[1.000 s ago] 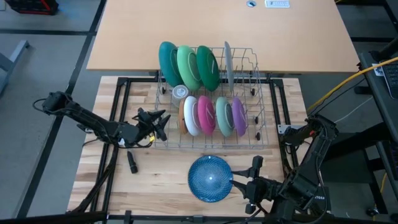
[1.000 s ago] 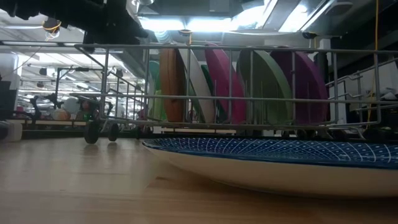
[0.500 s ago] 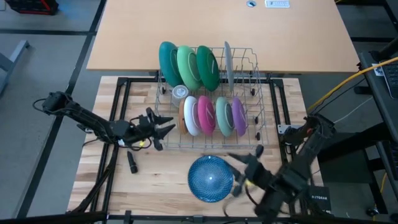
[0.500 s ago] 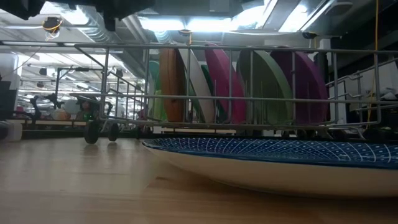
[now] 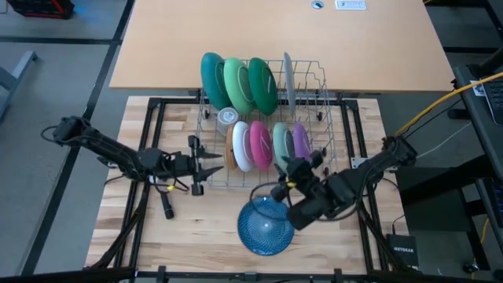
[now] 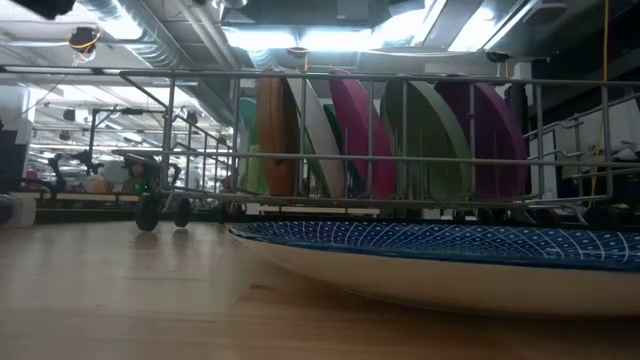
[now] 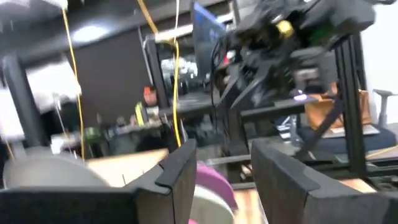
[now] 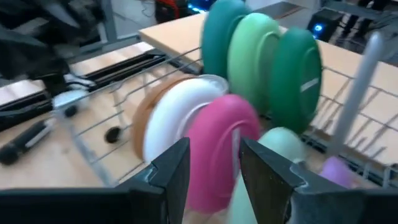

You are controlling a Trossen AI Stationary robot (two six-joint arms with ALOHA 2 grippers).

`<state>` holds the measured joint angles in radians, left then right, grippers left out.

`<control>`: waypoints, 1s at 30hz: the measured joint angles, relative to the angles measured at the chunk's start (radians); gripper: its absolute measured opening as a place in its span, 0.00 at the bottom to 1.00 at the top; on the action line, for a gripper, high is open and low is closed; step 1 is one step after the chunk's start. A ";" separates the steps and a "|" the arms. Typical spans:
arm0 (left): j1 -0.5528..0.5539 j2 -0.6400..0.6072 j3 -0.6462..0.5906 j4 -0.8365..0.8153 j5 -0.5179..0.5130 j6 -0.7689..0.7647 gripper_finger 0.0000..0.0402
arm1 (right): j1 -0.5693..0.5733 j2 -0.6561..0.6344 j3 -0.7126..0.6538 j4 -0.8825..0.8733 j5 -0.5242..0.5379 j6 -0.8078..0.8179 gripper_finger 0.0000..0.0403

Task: Sort dishes
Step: Adjust the plates in the dish rack

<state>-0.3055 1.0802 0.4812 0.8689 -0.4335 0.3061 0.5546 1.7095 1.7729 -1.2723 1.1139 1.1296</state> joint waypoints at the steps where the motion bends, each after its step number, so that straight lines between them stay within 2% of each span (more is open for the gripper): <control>1: 0.011 0.005 0.018 0.000 0.020 0.040 0.35 | -0.003 -0.011 0.000 -0.014 0.000 0.000 0.36; 5: 0.064 0.054 0.114 -0.033 0.066 0.160 0.35 | -0.012 -0.073 0.000 -0.043 0.034 -0.001 0.36; 9: 0.132 0.168 0.265 -0.120 0.152 0.257 0.35 | -0.012 -0.152 0.001 -0.080 0.112 -0.011 0.36; 12: 0.179 0.284 0.417 -0.224 0.198 0.344 0.35 | -0.012 -0.205 0.001 -0.116 0.126 -0.011 0.36; 19: 0.258 0.579 0.820 -0.572 0.230 0.551 0.35 | -0.012 -0.294 0.001 -0.285 0.129 -0.012 0.36; 23: 0.277 0.736 1.013 -0.722 0.231 0.650 0.35 | -0.012 -0.328 0.001 -0.300 0.125 -0.011 0.36; 27: 0.282 0.832 1.113 -0.816 0.226 0.770 0.35 | -0.012 -0.328 0.001 -0.299 0.072 -0.011 0.36; 30: 0.282 0.861 1.123 -0.859 0.171 0.853 0.35 | -0.012 -0.321 0.000 -0.299 -0.002 -0.010 0.36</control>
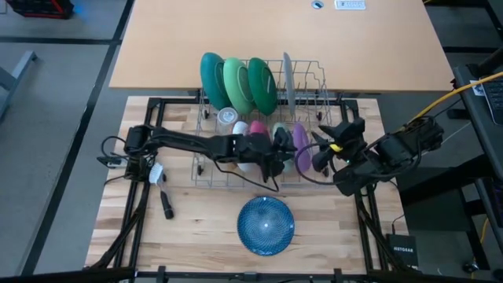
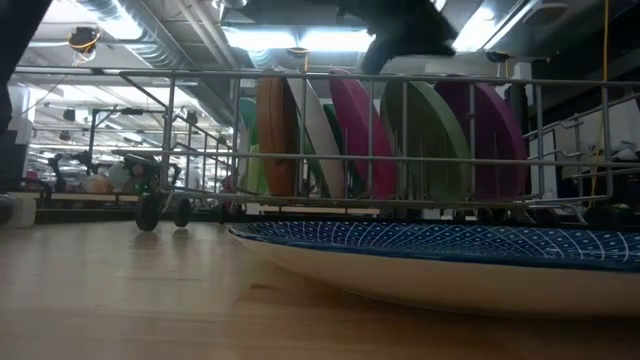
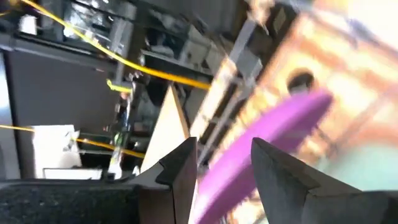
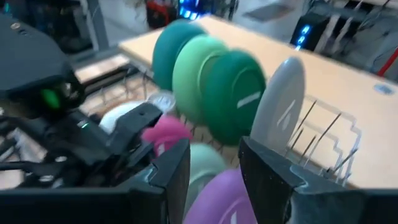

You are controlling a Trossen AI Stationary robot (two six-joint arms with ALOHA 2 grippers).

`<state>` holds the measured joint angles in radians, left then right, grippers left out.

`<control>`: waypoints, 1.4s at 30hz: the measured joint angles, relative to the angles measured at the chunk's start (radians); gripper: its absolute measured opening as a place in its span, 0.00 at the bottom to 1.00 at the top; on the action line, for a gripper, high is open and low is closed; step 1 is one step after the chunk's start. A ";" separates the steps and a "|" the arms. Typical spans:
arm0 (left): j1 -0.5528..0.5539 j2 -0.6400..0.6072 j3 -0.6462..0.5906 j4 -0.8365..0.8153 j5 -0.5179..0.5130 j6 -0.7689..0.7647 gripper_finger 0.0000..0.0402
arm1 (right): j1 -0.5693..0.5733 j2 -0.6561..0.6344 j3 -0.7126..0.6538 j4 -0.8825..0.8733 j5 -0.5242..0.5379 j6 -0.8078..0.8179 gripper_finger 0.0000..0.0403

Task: Sort dishes
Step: Adjust the plates in the dish rack

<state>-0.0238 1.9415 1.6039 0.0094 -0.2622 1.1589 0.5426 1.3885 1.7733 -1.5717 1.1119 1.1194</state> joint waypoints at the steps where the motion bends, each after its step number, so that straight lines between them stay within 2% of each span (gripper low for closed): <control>1: -0.002 0.006 0.000 -0.014 -0.025 0.020 0.35 | 0.000 0.002 0.000 0.000 -0.023 0.000 0.36; 7: 0.011 0.015 0.000 -0.035 -0.064 0.109 0.35 | 0.000 0.010 0.000 0.001 -0.058 0.001 0.36; 20: 0.050 0.015 0.001 0.030 -0.056 0.107 0.35 | 0.000 0.010 0.000 0.001 -0.058 0.001 0.36; 28: 0.011 0.002 0.000 0.055 -0.061 -0.022 0.35 | 0.000 0.010 0.000 0.002 -0.130 0.002 0.36; 35: -0.056 0.002 0.000 0.027 -0.183 -0.023 0.35 | 0.000 0.010 0.000 0.002 -0.158 0.002 0.36; 42: -0.067 0.002 0.000 -0.164 -0.253 -0.045 0.35 | 0.000 0.010 0.000 0.002 -0.164 0.002 0.36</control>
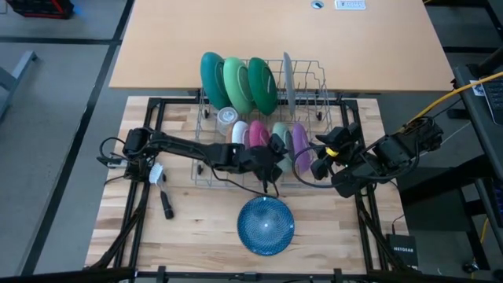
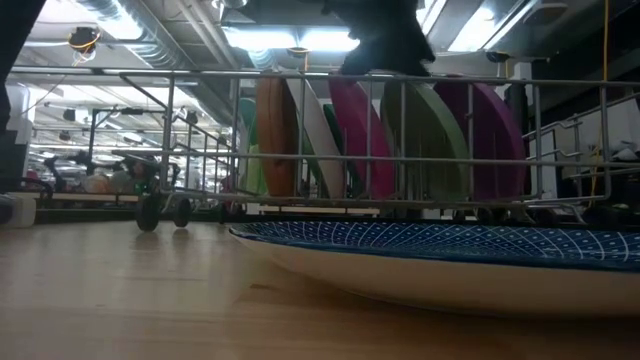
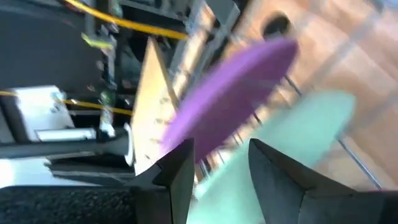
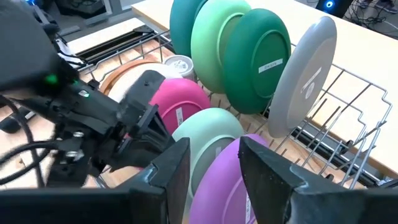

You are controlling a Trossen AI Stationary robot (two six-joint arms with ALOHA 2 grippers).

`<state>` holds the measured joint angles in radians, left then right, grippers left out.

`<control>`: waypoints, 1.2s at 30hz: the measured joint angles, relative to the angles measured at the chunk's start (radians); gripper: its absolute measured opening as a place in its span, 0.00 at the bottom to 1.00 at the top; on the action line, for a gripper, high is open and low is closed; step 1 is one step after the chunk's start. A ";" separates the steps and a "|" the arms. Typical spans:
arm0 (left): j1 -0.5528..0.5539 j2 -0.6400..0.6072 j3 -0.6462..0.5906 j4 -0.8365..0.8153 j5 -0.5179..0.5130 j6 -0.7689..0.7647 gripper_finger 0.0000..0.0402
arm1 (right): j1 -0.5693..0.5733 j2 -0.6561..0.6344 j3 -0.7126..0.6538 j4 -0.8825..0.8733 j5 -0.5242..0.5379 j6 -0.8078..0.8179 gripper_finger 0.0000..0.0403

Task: Sort dishes
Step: Adjust the plates in the dish rack

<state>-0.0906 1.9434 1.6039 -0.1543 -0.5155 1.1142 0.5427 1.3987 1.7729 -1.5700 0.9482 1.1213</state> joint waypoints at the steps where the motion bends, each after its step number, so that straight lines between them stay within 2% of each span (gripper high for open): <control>1: 0.000 0.000 0.000 -0.026 -0.008 -0.008 0.35 | 0.000 0.000 0.000 0.000 0.000 0.000 0.36; 5: -0.002 -0.001 0.001 -0.074 -0.028 -0.041 0.35 | 0.000 0.000 0.000 -0.001 0.000 0.000 0.36; 12: -0.017 -0.006 0.000 -0.063 -0.079 -0.044 0.35 | 0.000 0.000 0.000 -0.001 0.000 0.000 0.36; 20: -0.029 -0.057 -0.001 -0.090 -0.194 -0.062 0.33 | 0.000 0.000 0.000 -0.001 -0.001 0.000 0.36; 31: 0.036 -0.089 -0.001 -0.284 -0.176 -0.143 0.26 | 0.000 0.015 -0.001 0.000 -0.026 0.000 0.36; 36: 0.053 -0.089 -0.001 -0.275 -0.118 -0.127 0.26 | 0.000 0.043 -0.001 -0.001 -0.026 -0.001 0.36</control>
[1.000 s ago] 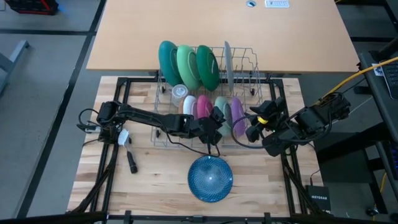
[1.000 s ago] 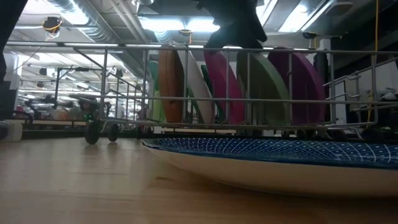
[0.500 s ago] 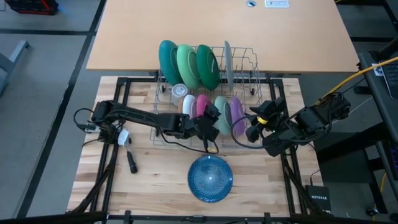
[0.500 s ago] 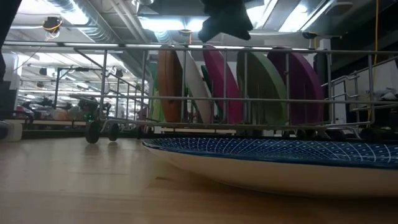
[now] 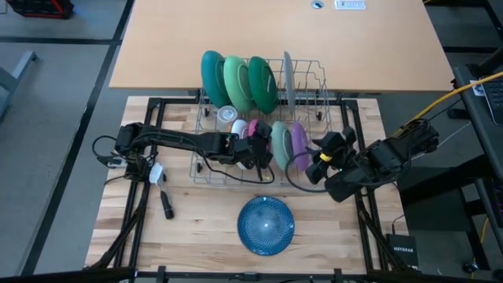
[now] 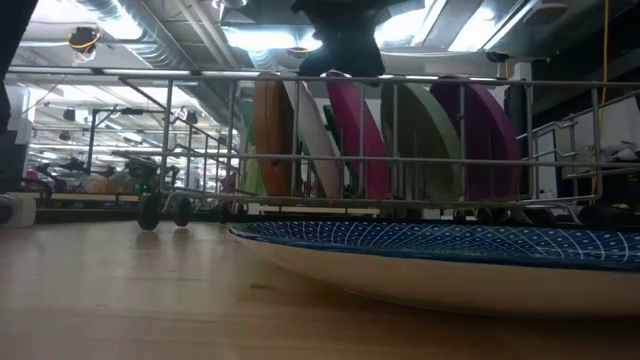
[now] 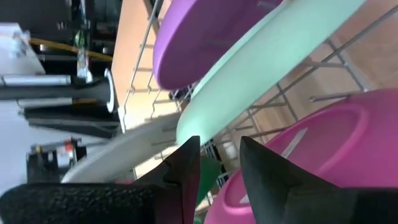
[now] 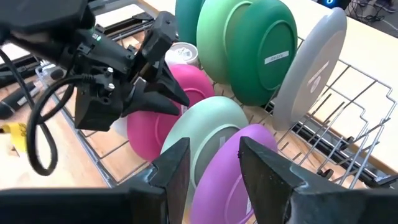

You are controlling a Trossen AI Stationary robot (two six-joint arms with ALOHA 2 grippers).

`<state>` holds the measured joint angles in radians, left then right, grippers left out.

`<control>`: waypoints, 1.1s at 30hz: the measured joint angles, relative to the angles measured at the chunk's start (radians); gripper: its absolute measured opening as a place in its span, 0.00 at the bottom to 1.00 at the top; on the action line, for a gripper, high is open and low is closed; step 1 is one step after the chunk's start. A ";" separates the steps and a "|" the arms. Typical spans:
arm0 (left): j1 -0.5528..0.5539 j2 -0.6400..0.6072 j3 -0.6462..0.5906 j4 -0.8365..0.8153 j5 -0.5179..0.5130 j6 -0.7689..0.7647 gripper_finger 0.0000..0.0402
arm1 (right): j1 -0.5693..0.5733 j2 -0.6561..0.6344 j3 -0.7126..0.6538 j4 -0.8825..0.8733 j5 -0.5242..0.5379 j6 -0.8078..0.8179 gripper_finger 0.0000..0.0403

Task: Sort dishes
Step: Adjust the plates in the dish rack

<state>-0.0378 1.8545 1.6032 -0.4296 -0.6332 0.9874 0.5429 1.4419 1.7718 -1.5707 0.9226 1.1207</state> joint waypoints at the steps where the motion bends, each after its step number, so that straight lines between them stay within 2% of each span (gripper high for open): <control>1: 0.002 0.000 0.000 0.003 0.013 0.016 0.26 | 0.000 0.005 0.000 0.000 0.000 0.000 0.36; 8: 0.016 0.012 0.000 0.010 0.080 0.085 0.25 | 0.000 0.027 0.000 0.001 0.002 0.000 0.36; 18: 0.022 0.041 0.001 0.154 0.102 0.223 0.25 | 0.000 0.027 0.000 0.007 0.008 0.000 0.36; 33: 0.044 0.056 0.001 0.199 0.198 0.244 0.23 | 0.000 0.027 0.000 0.006 0.008 0.000 0.36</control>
<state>0.0067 1.9103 1.6039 -0.2309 -0.4355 1.2315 0.5430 1.4689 1.7718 -1.5642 0.9302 1.1206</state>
